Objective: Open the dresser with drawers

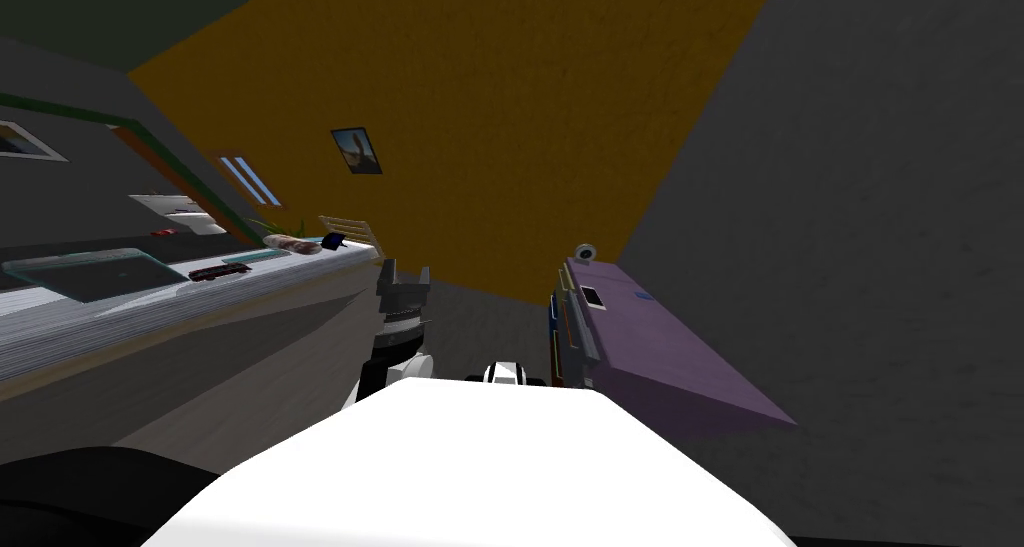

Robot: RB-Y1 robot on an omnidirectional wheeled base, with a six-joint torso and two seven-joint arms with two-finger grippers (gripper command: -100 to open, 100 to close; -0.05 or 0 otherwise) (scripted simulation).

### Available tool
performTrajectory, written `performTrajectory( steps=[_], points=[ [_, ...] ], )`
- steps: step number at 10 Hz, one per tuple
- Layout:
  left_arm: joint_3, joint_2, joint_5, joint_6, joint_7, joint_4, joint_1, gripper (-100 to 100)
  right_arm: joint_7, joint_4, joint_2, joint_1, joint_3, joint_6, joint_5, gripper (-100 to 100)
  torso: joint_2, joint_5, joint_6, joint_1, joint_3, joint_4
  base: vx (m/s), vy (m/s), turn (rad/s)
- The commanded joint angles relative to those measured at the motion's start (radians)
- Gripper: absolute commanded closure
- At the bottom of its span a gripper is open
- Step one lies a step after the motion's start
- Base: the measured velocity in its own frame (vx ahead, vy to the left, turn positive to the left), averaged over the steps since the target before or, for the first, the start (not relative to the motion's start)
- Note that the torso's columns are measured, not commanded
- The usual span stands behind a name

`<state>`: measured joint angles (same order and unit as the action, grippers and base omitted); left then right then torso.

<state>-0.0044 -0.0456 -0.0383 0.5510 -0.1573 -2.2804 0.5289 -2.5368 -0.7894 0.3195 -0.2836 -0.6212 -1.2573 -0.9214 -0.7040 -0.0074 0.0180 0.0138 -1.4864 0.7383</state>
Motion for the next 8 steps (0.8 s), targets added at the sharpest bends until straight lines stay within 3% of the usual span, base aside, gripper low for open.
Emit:
performTrajectory(
  steps=[1, 6, 8],
  points=[
    [0.000, 0.000, 0.000, 0.000, 0.000, 0.000, 0.000, 0, 0.026, -0.041, 0.005, 0.024, -0.012, 0.020, -0.039, -100, -0.001, 0.000, 0.001, 0.001, 0.000, 0.001, -0.045, -0.025, 0.072],
    [0.000, 0.000, 0.000, 0.000, 0.000, 0.000, 0.000, 0, 0.047, -0.098, 0.012, 0.021, -0.040, 0.028, -0.102, -100, -0.001, 0.003, 0.000, 0.002, 0.000, 0.003, -0.030, -0.021, 0.080],
    [0.000, 0.000, 0.000, 0.000, 0.000, 0.000, 0.000, 0, 0.047, -0.098, 0.012, 0.021, -0.040, 0.028, -0.102, -100, 0.001, 0.002, 0.000, 0.002, 0.000, 0.002, -0.006, -0.009, 0.032]
  ],
)
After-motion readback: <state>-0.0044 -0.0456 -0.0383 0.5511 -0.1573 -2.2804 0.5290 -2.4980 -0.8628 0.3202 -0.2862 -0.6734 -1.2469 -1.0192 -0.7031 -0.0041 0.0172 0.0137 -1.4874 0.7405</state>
